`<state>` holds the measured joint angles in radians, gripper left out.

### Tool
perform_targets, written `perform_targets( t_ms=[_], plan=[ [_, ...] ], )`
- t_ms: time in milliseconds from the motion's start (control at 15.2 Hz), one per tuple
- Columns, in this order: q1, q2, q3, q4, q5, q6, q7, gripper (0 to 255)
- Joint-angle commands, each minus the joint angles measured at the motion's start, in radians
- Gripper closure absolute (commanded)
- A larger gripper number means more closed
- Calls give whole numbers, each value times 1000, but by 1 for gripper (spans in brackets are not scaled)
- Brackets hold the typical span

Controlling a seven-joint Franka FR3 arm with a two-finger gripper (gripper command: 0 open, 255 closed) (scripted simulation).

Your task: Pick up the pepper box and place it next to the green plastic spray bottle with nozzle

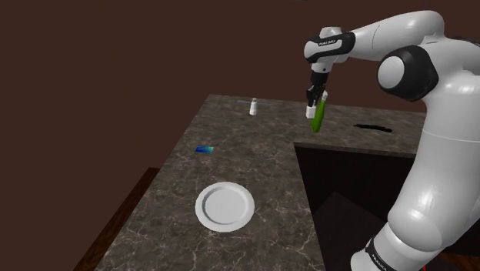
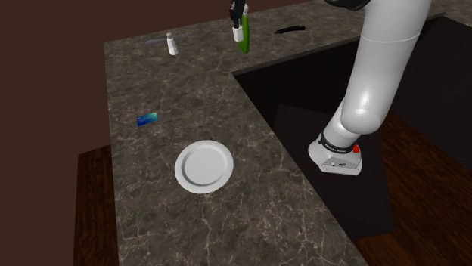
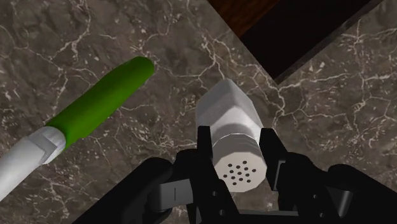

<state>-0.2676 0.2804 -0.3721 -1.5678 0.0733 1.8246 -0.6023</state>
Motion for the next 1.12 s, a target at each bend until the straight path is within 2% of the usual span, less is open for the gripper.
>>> perform_targets(
  t_ms=[0, 1056],
  plan=[
    [0, 0, 0, -29, 1, 29, -2, 255],
    [-2, 51, 9, -177, 24, 225, -14, 255]
  ],
)
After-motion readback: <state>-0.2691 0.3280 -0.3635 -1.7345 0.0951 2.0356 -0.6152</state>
